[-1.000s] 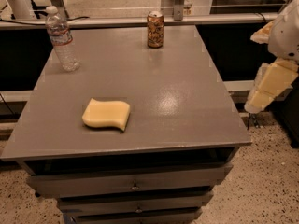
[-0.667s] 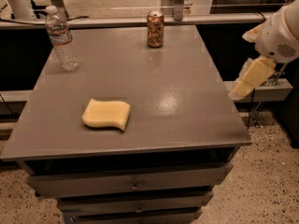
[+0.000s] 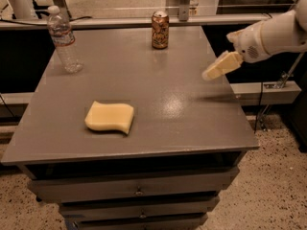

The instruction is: Move orange can near sponge

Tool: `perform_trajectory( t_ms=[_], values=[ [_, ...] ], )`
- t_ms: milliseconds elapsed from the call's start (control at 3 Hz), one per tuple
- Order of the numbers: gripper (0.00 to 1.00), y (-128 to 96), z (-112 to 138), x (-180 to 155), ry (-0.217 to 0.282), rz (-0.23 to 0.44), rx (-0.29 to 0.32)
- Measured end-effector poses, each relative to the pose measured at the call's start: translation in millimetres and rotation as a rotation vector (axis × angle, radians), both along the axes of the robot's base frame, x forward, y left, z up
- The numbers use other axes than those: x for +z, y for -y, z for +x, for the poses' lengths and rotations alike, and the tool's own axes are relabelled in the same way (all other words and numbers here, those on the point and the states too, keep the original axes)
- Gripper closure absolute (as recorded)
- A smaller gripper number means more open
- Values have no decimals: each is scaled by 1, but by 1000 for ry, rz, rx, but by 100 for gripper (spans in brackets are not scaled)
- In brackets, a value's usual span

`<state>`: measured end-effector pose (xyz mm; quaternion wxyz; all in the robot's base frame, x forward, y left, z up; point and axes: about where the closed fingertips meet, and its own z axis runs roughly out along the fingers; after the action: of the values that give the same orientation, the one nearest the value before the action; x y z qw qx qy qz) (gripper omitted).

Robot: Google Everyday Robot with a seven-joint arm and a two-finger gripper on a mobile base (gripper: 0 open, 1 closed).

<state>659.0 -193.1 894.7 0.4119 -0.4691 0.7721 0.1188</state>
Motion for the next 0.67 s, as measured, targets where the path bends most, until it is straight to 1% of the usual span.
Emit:
perform_trajectory(
  t_ms=[333, 667],
  values=[
    [0, -30, 52, -5, 53, 188, -5],
    [0, -70, 94, 5, 115, 382, 14]
  ],
)
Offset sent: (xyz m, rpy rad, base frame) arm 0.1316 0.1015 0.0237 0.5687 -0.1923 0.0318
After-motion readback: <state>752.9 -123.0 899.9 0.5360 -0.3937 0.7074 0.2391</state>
